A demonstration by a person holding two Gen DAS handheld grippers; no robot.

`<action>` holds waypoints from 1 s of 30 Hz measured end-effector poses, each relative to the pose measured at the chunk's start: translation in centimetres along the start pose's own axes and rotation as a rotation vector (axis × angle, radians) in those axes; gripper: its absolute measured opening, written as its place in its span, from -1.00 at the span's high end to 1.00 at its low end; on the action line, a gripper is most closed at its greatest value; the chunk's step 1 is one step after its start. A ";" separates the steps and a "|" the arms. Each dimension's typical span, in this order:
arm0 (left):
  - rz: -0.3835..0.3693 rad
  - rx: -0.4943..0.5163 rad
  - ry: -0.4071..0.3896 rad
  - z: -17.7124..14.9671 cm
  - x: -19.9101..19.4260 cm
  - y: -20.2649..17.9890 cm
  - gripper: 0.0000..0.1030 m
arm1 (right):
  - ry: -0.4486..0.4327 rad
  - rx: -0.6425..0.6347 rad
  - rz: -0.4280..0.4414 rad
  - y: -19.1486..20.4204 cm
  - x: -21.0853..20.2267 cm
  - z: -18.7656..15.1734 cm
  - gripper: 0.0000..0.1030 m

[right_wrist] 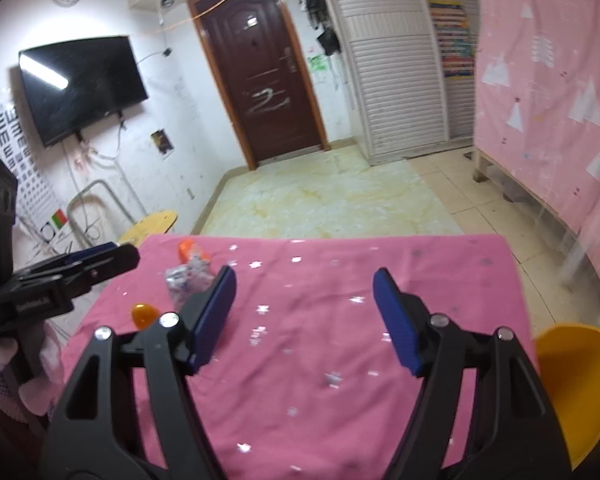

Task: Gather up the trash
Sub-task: 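Move both grippers back over the pink table, then grasp the orange ball with the left gripper while the right gripper grasps the white snack bag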

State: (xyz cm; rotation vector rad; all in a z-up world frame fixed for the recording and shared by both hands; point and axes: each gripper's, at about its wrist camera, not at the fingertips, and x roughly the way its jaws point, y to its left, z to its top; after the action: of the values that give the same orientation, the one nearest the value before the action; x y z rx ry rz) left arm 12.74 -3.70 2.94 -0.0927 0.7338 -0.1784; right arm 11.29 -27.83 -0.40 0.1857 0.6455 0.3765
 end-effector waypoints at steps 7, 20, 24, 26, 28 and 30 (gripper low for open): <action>0.027 -0.063 0.016 -1.2 0.3 5.6 -0.34 | 0.052 -0.055 0.031 3.7 2.8 0.2 -0.33; 0.093 0.109 0.129 -5.2 3.6 6.0 -0.33 | 0.125 -0.092 0.087 8.6 7.1 0.2 -0.55; 0.102 0.149 0.145 -5.7 4.2 5.5 -0.09 | 0.151 -0.087 0.095 9.0 8.1 -0.2 -0.56; 0.100 0.147 0.154 -5.8 4.4 5.5 0.18 | 0.164 -0.089 0.099 9.4 8.7 -0.3 -0.57; 0.103 0.148 0.164 -5.9 4.7 5.6 0.36 | 0.174 -0.089 0.098 9.6 9.0 -0.4 -0.61; 0.091 0.142 0.161 -6.1 4.6 5.7 0.42 | 0.180 -0.096 0.095 10.0 9.4 -0.5 -0.63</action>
State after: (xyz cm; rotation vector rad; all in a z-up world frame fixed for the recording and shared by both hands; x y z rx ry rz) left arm 12.71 0.87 -5.39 0.0909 0.8816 -0.1519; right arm 15.07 -14.94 -3.12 0.0913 0.7956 0.5188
